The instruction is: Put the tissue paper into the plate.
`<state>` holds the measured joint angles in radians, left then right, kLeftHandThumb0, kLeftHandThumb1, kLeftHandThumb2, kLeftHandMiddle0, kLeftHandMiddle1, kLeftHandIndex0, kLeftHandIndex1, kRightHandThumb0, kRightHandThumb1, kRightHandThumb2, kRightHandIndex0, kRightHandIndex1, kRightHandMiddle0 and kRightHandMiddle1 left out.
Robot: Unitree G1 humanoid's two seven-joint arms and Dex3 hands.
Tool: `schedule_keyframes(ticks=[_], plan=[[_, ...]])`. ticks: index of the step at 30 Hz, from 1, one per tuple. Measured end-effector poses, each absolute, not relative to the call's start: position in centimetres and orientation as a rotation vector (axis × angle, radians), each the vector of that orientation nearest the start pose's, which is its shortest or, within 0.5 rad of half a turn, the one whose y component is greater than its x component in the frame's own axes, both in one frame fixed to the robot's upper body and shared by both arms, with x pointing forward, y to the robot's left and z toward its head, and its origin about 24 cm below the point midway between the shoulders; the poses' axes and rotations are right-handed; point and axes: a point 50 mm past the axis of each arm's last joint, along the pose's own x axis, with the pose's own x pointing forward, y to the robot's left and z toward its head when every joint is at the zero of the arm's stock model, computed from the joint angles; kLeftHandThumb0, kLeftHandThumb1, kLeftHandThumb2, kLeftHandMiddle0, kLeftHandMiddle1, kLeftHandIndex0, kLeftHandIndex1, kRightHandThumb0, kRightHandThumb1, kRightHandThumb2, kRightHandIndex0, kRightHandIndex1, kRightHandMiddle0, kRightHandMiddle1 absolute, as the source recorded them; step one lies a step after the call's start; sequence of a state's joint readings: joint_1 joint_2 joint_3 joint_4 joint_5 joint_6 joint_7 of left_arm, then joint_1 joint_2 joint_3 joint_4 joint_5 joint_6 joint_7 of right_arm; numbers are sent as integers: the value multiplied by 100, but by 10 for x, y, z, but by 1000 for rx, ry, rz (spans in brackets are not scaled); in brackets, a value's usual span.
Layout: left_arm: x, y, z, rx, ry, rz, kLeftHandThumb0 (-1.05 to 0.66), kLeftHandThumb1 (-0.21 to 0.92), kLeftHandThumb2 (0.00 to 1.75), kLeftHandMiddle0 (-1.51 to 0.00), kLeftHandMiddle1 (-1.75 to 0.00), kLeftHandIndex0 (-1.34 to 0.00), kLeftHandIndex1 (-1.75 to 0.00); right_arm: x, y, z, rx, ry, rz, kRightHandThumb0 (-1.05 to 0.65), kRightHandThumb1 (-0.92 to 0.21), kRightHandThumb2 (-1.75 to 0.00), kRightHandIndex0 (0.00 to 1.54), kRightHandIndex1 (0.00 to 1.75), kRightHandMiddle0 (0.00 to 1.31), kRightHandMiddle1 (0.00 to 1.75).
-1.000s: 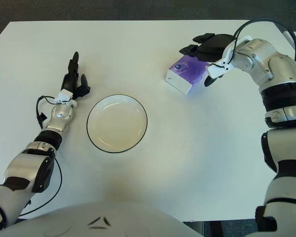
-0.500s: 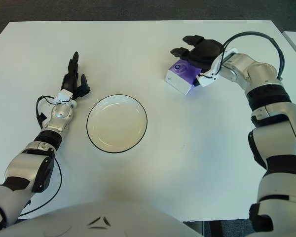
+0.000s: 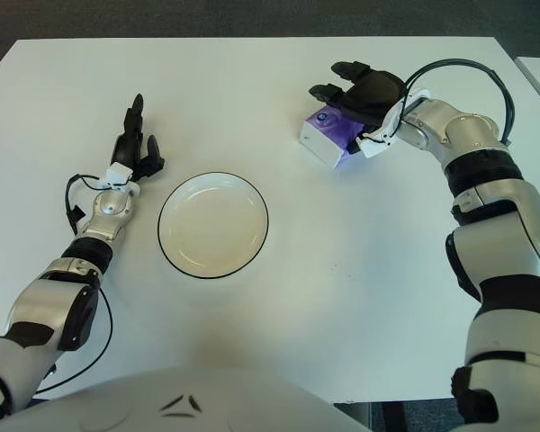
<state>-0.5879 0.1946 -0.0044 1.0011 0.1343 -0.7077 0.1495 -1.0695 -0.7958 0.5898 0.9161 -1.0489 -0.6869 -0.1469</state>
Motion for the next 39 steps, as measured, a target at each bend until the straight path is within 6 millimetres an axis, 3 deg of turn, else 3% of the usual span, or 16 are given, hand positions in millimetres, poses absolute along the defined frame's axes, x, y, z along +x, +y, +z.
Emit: schedule_keyframes(ticks=[39], plan=[[340, 171, 59, 289, -306, 5, -89, 92, 103, -3, -1, 0, -1, 382, -205, 175, -2010, -410, 669, -97, -74, -27, 0, 0, 0, 21]])
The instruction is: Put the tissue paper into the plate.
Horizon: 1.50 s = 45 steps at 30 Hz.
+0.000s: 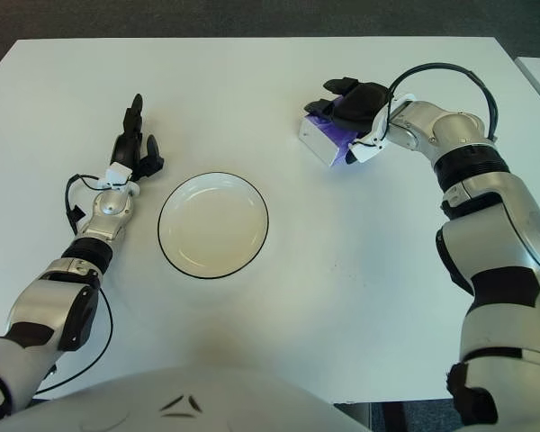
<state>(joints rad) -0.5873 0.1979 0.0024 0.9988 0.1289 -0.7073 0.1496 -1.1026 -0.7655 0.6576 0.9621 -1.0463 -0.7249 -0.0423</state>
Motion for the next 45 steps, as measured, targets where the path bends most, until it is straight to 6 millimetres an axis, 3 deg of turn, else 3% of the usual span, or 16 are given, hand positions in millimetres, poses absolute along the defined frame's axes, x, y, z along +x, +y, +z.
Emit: schedule_keyframes(ticks=[25, 30, 36, 45], plan=[[340, 174, 60, 278, -311, 21, -90, 92, 106, -4, -1, -1, -1, 379, -197, 172, -2003, -383, 768, -92, -70, -30, 1, 0, 0, 26], [340, 175, 60, 276, -311, 25, -90, 92, 106, -4, -1, -1, -1, 378, -196, 171, -1983, -386, 772, -83, -55, -51, 9, 2, 0, 41], [340, 175, 60, 275, -311, 27, -90, 92, 106, -4, -1, 0, -1, 377, -193, 165, -1941, -430, 757, -64, -39, -77, 27, 7, 0, 72], [340, 175, 60, 275, -313, 27, -91, 92, 106, -4, -1, 0, -1, 374, -186, 153, -1884, -485, 750, -48, -36, -92, 43, 17, 0, 93]])
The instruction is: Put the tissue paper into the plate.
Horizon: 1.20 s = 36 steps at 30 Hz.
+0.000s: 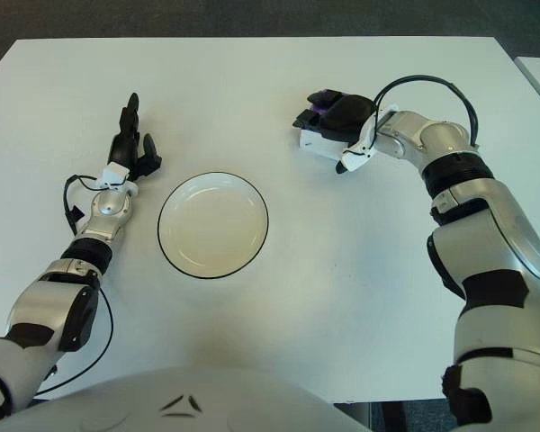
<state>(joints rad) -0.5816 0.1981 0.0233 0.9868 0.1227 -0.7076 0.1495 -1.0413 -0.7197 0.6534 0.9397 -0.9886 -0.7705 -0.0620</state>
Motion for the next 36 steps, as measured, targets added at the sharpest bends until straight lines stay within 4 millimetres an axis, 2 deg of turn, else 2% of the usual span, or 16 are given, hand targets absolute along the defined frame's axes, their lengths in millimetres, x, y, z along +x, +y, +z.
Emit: schedule_keyframes(ticks=[4, 7, 16, 23, 25, 27, 28, 29, 31, 33, 36], plan=[[340, 175, 61, 275, -315, 28, -91, 92, 106, -4, -1, -1, -2, 372, -184, 148, -1857, -513, 742, -45, -36, -96, 35, 51, 0, 107], [340, 175, 61, 274, -316, 29, -91, 92, 106, -4, -1, -1, -2, 372, -183, 147, -1843, -531, 731, -43, -36, -98, 32, 67, 1, 113], [339, 177, 62, 267, -327, 36, -91, 92, 108, -4, -1, 0, -4, 370, -181, 141, -1808, -567, 709, -40, -37, -100, 31, 82, 5, 118], [339, 177, 62, 265, -328, 40, -92, 92, 107, -5, -1, 0, -5, 369, -180, 139, -1792, -585, 698, -37, -34, -102, 35, 104, 13, 123], [339, 178, 62, 265, -328, 42, -92, 92, 107, -6, -1, 0, -6, 369, -180, 139, -1788, -590, 695, -36, -33, -103, 37, 124, 18, 135], [339, 178, 62, 265, -328, 43, -92, 92, 107, -6, -1, 0, -6, 368, -180, 138, -1784, -594, 693, -35, -32, -104, 38, 134, 21, 142], [339, 178, 62, 265, -328, 43, -92, 92, 107, -6, -1, 0, -6, 368, -180, 138, -1782, -596, 691, -8, -40, -99, 44, 142, 23, 148], [339, 178, 62, 265, -328, 44, -92, 92, 107, -6, -1, 0, -6, 368, -180, 137, -1780, -599, 689, 1, -43, -97, 46, 145, 23, 150], [339, 179, 62, 266, -328, 44, -92, 92, 107, -6, -2, 0, -6, 368, -180, 136, -1775, -602, 685, 0, -42, -104, 52, 157, 33, 151], [339, 179, 62, 266, -328, 46, -91, 92, 107, -7, -2, 0, -7, 368, -180, 135, -1768, -606, 681, 0, -35, -117, 59, 167, 46, 149], [339, 179, 62, 267, -328, 48, -90, 92, 108, -7, -2, 0, -7, 367, -181, 132, -1757, -610, 674, -1, -28, -127, 64, 172, 57, 146]])
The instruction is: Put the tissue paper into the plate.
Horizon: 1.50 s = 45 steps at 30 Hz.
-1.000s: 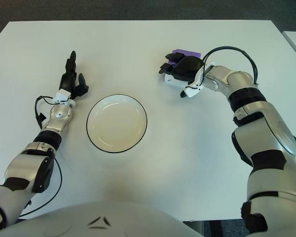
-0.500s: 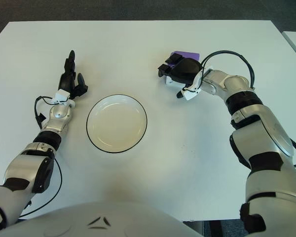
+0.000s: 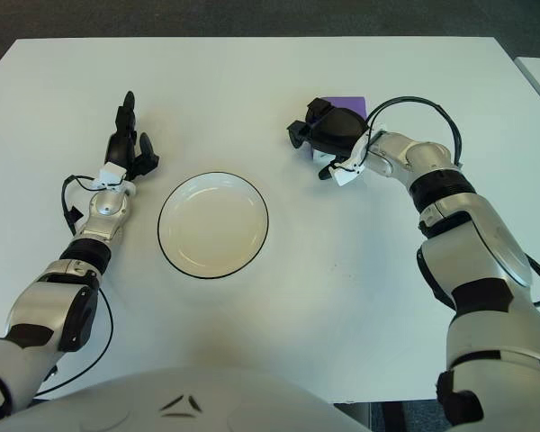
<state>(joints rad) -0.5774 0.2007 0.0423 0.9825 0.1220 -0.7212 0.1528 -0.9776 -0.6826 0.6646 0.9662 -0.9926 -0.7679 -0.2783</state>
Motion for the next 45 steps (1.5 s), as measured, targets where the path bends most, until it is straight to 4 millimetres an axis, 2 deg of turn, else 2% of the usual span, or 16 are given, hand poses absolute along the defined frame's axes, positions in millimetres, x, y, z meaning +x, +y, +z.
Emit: schedule_keyframes(ticks=[5, 14, 30, 34, 38, 40, 44, 45], plan=[[338, 181, 62, 269, -327, 54, -90, 92, 108, -7, -1, 0, -7, 365, -181, 126, -1735, -618, 668, -1, -23, -132, 68, 174, 61, 146], [338, 184, 61, 277, -321, 60, -89, 92, 108, -6, -1, 0, -7, 364, -183, 122, -1713, -634, 646, -1, -23, -135, 68, 175, 57, 152], [337, 190, 59, 289, -309, 84, -88, 92, 109, -7, -1, 0, -10, 363, -184, 118, -1690, -642, 628, -1, -23, -134, 67, 175, 61, 148], [337, 190, 59, 290, -308, 85, -88, 92, 108, -7, -1, 0, -10, 363, -184, 119, -1681, -645, 629, -1, -26, -130, 65, 175, 59, 147], [337, 190, 59, 290, -308, 85, -88, 92, 109, -6, -1, 0, -9, 363, -183, 120, -1666, -653, 627, -1, -35, -124, 58, 174, 46, 160], [337, 191, 59, 291, -308, 86, -88, 92, 109, -6, -1, 0, -8, 363, -183, 123, -1658, -662, 614, -1, -46, -108, 54, 160, 37, 168], [337, 192, 59, 295, -306, 87, -88, 92, 109, -6, 0, 0, -6, 365, -180, 133, -1622, -714, 550, -1, -65, -80, 49, 149, 29, 168], [337, 192, 59, 295, -305, 87, -88, 92, 109, -6, 0, 0, -6, 366, -179, 138, -1609, -737, 522, -8, -69, -73, 46, 145, 31, 166]])
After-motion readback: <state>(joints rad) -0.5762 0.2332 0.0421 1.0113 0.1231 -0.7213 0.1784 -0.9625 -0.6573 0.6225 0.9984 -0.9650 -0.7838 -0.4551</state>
